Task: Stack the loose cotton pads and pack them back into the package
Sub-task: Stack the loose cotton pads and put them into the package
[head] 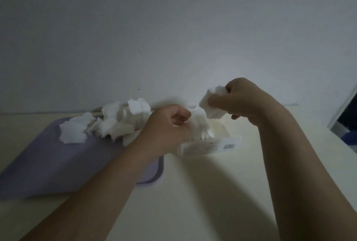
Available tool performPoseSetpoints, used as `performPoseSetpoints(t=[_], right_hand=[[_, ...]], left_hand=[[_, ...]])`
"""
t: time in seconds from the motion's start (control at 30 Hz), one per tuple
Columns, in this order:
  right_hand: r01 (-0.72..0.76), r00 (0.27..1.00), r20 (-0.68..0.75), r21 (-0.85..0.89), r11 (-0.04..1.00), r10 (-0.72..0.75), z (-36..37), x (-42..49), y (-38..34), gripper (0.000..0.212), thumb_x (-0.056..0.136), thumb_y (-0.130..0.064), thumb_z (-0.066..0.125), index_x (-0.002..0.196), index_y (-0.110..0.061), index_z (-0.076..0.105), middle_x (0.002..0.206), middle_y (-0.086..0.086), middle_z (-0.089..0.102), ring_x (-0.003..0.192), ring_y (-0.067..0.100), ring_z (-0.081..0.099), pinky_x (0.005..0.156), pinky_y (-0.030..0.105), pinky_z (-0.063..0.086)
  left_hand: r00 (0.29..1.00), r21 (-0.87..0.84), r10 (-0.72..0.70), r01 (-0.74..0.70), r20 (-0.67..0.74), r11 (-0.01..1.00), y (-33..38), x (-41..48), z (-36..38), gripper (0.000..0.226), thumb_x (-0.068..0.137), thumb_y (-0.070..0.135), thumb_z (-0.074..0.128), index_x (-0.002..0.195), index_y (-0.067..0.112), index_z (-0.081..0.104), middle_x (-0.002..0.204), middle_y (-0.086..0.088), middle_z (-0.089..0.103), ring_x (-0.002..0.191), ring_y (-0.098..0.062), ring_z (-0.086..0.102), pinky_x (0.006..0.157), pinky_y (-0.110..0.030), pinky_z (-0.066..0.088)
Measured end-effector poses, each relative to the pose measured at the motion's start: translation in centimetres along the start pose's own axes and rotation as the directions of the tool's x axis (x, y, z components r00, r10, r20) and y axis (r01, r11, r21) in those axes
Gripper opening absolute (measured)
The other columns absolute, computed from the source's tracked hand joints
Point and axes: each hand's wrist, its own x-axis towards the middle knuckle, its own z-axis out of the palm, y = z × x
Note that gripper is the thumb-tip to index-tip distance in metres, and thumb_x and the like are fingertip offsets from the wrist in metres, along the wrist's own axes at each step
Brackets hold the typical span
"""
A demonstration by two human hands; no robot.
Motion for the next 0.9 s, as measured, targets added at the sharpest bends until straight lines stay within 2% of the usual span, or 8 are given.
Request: performPoseSetpoints(t=[0.1, 0.2, 0.37, 0.43, 0.53, 0.63, 0.83, 0.9], right_hand=[[-0.089, 0.996, -0.020, -0.176, 0.980, 0.086, 0.5, 0.7, 0.9, 0.033, 0.078, -0.033, 0.078, 0.067, -0.006, 0.064, 0.054, 0.004, 0.058, 0.051, 0.021, 0.058, 0.049, 0.023, 0.040], [-0.134, 0.990, -0.091, -0.296, 0.946, 0.112, 1.2, 1.7, 1.8, 0.029, 0.070, -0.030, 0.081, 0.076, -0.009, 0.062, 0.064, 0.003, 0.062, 0.059, 0.021, 0.061, 0.058, 0.026, 0.044], [-0.168, 0.986, -0.066, -0.501, 0.849, 0.156, 4.2, 2.2, 2.4, 0.032, 0.069, -0.023, 0.083, 0.080, -0.019, 0.054, 0.079, -0.001, 0.061, 0.067, 0.018, 0.057, 0.063, 0.026, 0.041], [-0.174, 0.985, -0.092, -0.545, 0.820, 0.148, 5.2, 2.5, 2.7, 0.032, 0.070, -0.018, 0.083, 0.079, -0.020, 0.052, 0.077, -0.002, 0.058, 0.063, 0.016, 0.052, 0.058, 0.024, 0.037], [-0.184, 0.980, -0.160, -0.528, 0.829, 0.116, 5.3, 3.0, 3.1, 0.024, 0.075, -0.017, 0.073, 0.077, -0.020, 0.049, 0.076, -0.002, 0.055, 0.061, 0.017, 0.049, 0.060, 0.025, 0.037], [-0.179, 0.980, -0.165, -0.495, 0.850, 0.110, 5.2, 3.0, 2.7, 0.026, 0.072, -0.024, 0.074, 0.076, -0.019, 0.049, 0.078, -0.001, 0.056, 0.064, 0.018, 0.051, 0.063, 0.027, 0.040], [-0.062, 0.991, 0.082, -0.428, 0.902, 0.107, 4.5, 3.3, 2.3, 0.019, 0.071, -0.012, 0.068, 0.063, -0.010, 0.051, 0.058, 0.004, 0.057, 0.050, 0.021, 0.052, 0.055, 0.025, 0.042], [-0.040, 0.994, 0.072, -0.427, 0.903, 0.078, 4.5, 3.5, 2.6, 0.020, 0.072, -0.006, 0.067, 0.064, -0.009, 0.049, 0.060, 0.006, 0.056, 0.051, 0.022, 0.051, 0.055, 0.025, 0.043]], left_hand=[[0.999, 0.197, 0.044, -0.044, 0.003, 0.979, -0.7, 0.1, 1.4, 0.021, 0.083, 0.024, 0.077, 0.103, 0.031, 0.075, 0.102, 0.018, 0.070, 0.097, 0.003, 0.065, 0.090, -0.025, 0.056], [0.994, 0.234, 0.102, -0.092, -0.034, 0.968, -1.4, 0.2, 2.0, 0.016, 0.077, 0.024, 0.080, 0.091, 0.030, 0.075, 0.097, 0.017, 0.069, 0.094, -0.002, 0.066, 0.092, -0.032, 0.056], [0.992, 0.208, 0.123, -0.116, -0.020, 0.971, -2.0, 0.1, 2.1, 0.016, 0.079, 0.018, 0.081, 0.089, 0.028, 0.076, 0.096, 0.013, 0.070, 0.093, -0.001, 0.066, 0.089, -0.023, 0.052], [0.991, 0.192, 0.136, -0.129, -0.022, 0.973, -2.1, 0.0, 2.0, 0.017, 0.079, 0.013, 0.080, 0.089, 0.027, 0.076, 0.095, 0.012, 0.070, 0.092, 0.001, 0.065, 0.087, -0.018, 0.050], [0.990, 0.161, 0.137, -0.130, -0.029, 0.978, -2.2, -0.1, 2.0, 0.016, 0.080, 0.011, 0.078, 0.089, 0.024, 0.077, 0.096, 0.010, 0.071, 0.093, -0.001, 0.066, 0.088, -0.019, 0.051], [0.989, 0.153, 0.143, -0.136, -0.036, 0.979, -2.2, -0.3, 1.9, 0.012, 0.081, 0.012, 0.078, 0.089, 0.022, 0.077, 0.097, 0.008, 0.071, 0.093, -0.004, 0.066, 0.091, -0.025, 0.052], [0.988, 0.155, 0.150, -0.143, -0.034, 0.977, -2.2, -0.4, 1.9, 0.012, 0.075, 0.032, 0.078, 0.084, 0.024, 0.076, 0.098, 0.008, 0.070, 0.096, -0.007, 0.066, 0.099, -0.042, 0.050], [0.987, 0.155, 0.159, -0.152, -0.034, 0.976, -2.3, -0.4, 2.0, 0.015, 0.072, 0.039, 0.073, 0.081, 0.027, 0.076, 0.097, 0.008, 0.071, 0.096, -0.006, 0.066, 0.100, -0.045, 0.049]])
